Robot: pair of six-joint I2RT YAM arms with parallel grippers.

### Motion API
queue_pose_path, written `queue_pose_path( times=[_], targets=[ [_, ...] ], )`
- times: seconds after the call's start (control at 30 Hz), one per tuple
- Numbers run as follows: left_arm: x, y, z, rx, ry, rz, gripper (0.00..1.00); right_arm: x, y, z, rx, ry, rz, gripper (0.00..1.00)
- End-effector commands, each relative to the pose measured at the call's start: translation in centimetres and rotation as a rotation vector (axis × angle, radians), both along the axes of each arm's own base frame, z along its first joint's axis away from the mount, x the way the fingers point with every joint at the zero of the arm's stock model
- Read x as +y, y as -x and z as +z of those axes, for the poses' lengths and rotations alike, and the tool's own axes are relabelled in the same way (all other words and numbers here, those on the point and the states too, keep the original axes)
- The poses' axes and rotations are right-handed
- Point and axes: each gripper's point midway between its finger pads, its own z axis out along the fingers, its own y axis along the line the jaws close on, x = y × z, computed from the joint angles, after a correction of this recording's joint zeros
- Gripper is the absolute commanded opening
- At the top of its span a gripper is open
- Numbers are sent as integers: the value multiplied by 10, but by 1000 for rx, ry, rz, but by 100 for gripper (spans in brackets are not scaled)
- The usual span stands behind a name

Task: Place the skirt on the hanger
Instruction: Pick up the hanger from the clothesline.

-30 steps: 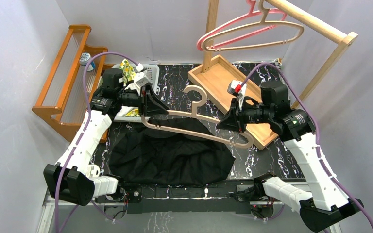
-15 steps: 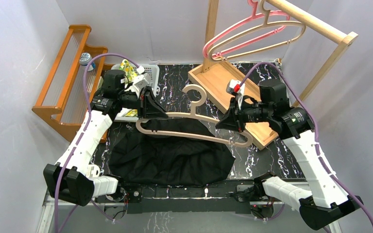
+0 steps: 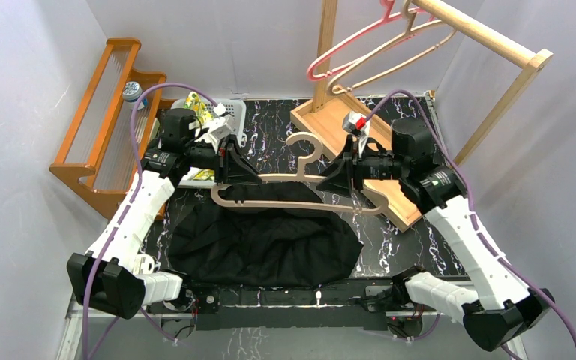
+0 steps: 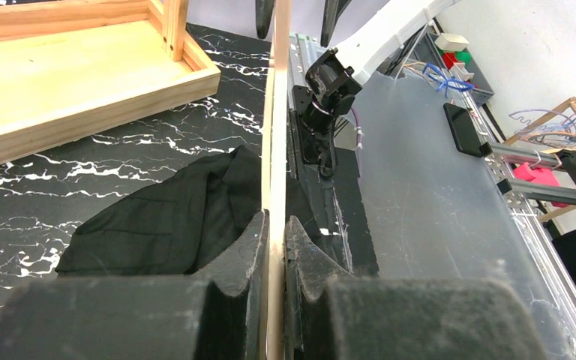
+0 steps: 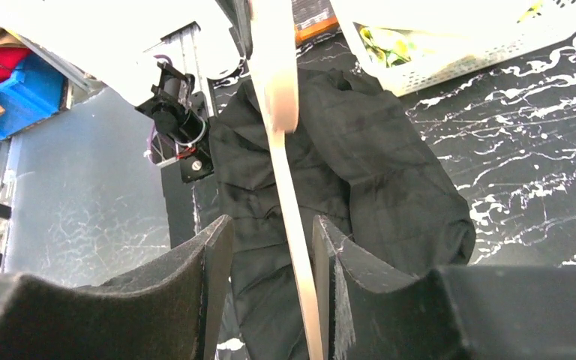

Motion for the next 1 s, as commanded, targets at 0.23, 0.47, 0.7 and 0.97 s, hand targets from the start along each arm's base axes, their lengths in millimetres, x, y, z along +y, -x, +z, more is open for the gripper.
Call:
queue_pose_path(
  times=[0.23, 0.47, 0.7, 0.97],
  targets=[
    [-3, 6, 19, -106, 20, -11, 0, 50, -2, 18, -57, -122, 140, 49],
    [-2, 6, 21, -117, 17, -1, 0, 69, 12, 9, -30, -140, 197, 24],
    [2, -21, 18, -68, -60, 215, 50, 53, -2, -3, -133, -69, 65, 0],
    [54, -80, -8, 253, -233, 913, 88, -8, -9, -59, -180, 292, -121, 0]
  ],
)
